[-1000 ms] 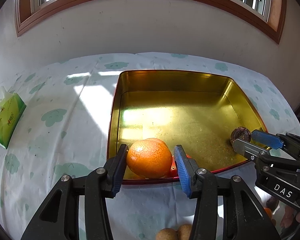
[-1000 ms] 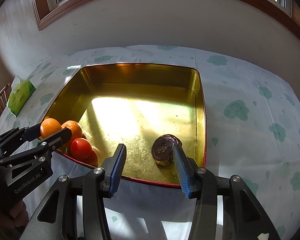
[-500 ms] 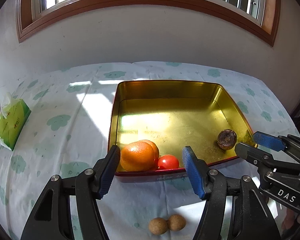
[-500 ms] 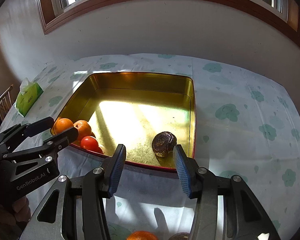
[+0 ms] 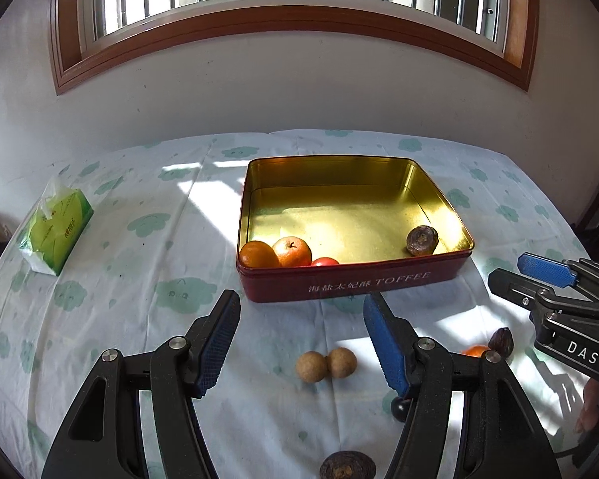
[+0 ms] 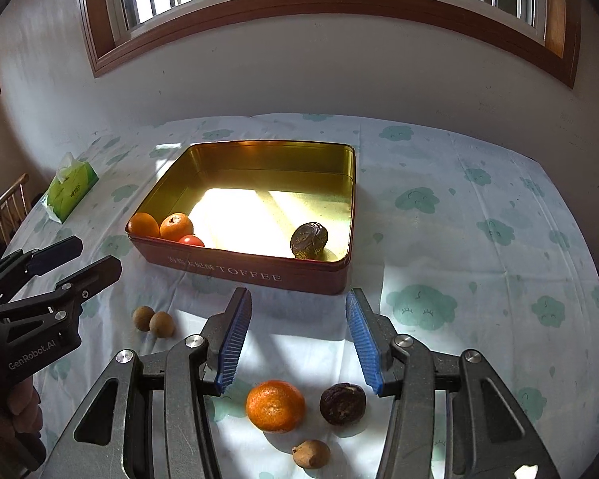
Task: Organize fruits
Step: 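Withdraw both tools from the tin back toward the remaining fruits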
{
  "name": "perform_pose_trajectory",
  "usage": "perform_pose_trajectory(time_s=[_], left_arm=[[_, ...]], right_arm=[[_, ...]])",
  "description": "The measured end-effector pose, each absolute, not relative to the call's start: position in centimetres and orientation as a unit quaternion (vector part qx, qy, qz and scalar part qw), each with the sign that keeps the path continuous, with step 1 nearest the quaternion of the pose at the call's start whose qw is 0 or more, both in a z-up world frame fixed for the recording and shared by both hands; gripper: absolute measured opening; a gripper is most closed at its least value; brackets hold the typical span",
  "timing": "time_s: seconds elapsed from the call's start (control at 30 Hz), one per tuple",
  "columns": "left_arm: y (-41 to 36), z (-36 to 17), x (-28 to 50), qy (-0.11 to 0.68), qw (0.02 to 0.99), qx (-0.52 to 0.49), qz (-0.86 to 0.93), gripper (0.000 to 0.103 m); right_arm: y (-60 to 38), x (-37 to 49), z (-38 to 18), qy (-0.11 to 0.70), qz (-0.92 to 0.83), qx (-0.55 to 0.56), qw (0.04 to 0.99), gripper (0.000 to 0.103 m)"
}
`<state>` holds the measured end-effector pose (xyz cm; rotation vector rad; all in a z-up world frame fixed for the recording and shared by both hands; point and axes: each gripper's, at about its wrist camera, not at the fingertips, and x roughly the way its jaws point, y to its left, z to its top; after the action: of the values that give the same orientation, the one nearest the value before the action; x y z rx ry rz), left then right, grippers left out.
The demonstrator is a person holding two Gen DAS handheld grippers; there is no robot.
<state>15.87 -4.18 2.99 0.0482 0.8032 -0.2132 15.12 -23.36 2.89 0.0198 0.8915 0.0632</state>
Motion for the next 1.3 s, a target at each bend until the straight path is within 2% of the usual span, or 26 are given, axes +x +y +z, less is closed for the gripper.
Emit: perform_pose_trajectory(time_s=[0.7, 1.3], left_arm=[[-2.1, -1.4, 3.7, 0.42, 0.901, 0.015, -0.108, 0.065], [-3.3, -3.5, 3.3, 0.432, 0.895, 0.025, -0.11, 0.065]], right_arm=[[-24.5, 3.6, -1.4, 0.457, 0.012, 0.009, 0.889, 0.047], [-25.2, 2.8, -4.1, 0.472, 0.008, 0.023, 0.881, 0.047]])
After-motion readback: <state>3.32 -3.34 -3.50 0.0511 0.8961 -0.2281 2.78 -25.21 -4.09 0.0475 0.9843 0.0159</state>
